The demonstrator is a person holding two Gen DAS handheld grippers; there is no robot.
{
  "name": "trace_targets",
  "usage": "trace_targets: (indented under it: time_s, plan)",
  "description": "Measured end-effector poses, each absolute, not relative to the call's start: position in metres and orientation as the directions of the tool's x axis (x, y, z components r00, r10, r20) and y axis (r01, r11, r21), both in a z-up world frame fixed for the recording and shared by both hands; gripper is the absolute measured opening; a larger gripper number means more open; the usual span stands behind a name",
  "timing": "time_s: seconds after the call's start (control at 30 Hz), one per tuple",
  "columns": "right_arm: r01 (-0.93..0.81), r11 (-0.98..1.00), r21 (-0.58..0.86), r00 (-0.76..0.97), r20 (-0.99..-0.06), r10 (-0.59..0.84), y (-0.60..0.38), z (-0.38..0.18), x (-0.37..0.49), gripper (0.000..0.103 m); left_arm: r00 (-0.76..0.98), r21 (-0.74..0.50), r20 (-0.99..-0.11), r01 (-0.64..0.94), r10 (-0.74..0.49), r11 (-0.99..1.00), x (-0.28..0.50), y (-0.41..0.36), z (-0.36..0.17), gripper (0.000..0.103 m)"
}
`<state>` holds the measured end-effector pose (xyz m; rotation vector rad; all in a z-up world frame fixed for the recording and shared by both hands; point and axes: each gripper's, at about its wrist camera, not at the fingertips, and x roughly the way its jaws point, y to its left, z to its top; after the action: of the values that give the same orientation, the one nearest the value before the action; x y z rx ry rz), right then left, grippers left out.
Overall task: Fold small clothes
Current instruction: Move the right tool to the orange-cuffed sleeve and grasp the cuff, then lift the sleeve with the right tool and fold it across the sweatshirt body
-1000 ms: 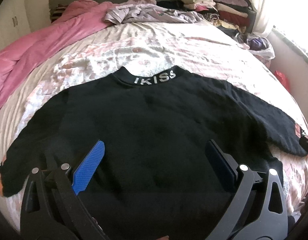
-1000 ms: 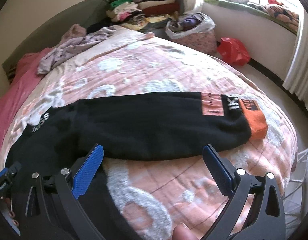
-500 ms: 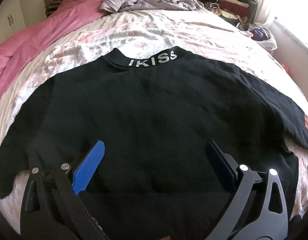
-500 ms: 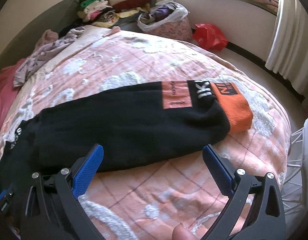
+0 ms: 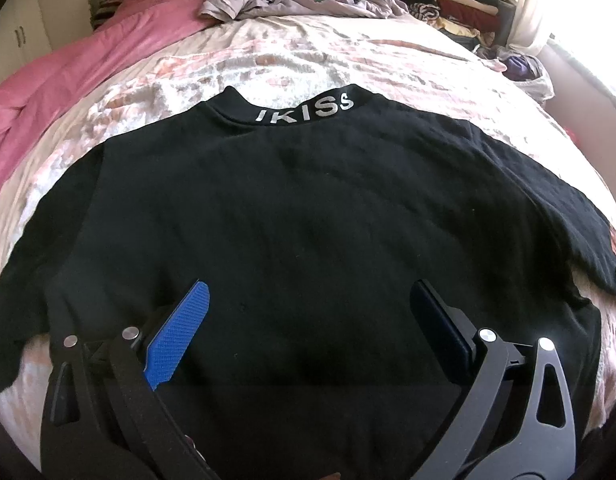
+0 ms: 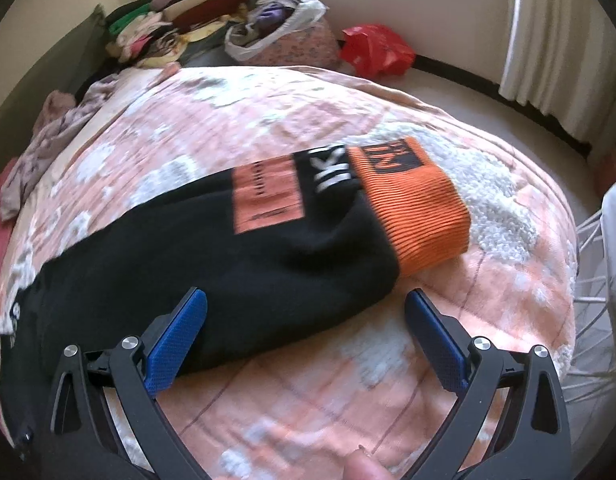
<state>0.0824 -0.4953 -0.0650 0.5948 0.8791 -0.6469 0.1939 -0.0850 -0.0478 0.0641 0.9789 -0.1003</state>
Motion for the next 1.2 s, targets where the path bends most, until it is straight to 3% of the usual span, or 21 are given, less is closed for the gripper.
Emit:
trace_targets:
  time_s: [0.17,0.23,0.3,0.33,0.4,0.47,0.83,1.2]
  plan:
    - [0.728,0.634,0.261,0.515,-0.818,-0.255,-0.513,-0.067,0.088,0.099,0.562,0.005,-0.825,0.108,-0.057,0.994,0.191,-0.081,-0.045,0.094]
    - [0.720,0.639,0.271,0.532,-0.807,-0.257,-0.517,-0.066,0.091,0.093,0.563,0.002,-0.824,0.107,-0.059,0.994,0.190,-0.079,-0.043,0.094]
    - [0.721,0.636,0.274,0.540,-0.798,-0.267,-0.521,-0.063,0.091,0.063,0.565,-0.003,-0.823,0.104,-0.061,0.995,0.189,-0.077,-0.042,0.094]
    - [0.713,0.638,0.292,0.555,-0.791,-0.258,-0.523,-0.062,0.090,0.057,0.567,-0.006,-0.821,0.102,-0.063,0.995,0.188,-0.076,-0.041,0.094]
    - [0.693,0.637,0.338,0.590,-0.774,-0.230,-0.527,-0.060,0.086,0.032,0.571,-0.014,-0.818,0.098,-0.068,0.995,0.187,-0.075,-0.039,0.094]
    - [0.665,0.640,0.384,0.632,-0.746,-0.209,-0.529,-0.056,0.082,0.024,0.575,-0.021,-0.815,0.097,-0.073,0.995,0.184,-0.072,-0.038,0.094]
    - [0.391,0.822,0.415,0.812,-0.576,-0.095,-0.470,0.022,0.092,0.018,0.590,-0.059,-0.801,0.083,-0.097,0.995,0.174,-0.053,-0.027,0.094]
    - [0.053,0.929,0.367,0.850,-0.505,0.151,-0.339,0.092,0.150,0.017,0.597,-0.146,-0.791,0.026,-0.132,0.989,0.176,-0.004,-0.010,0.094]
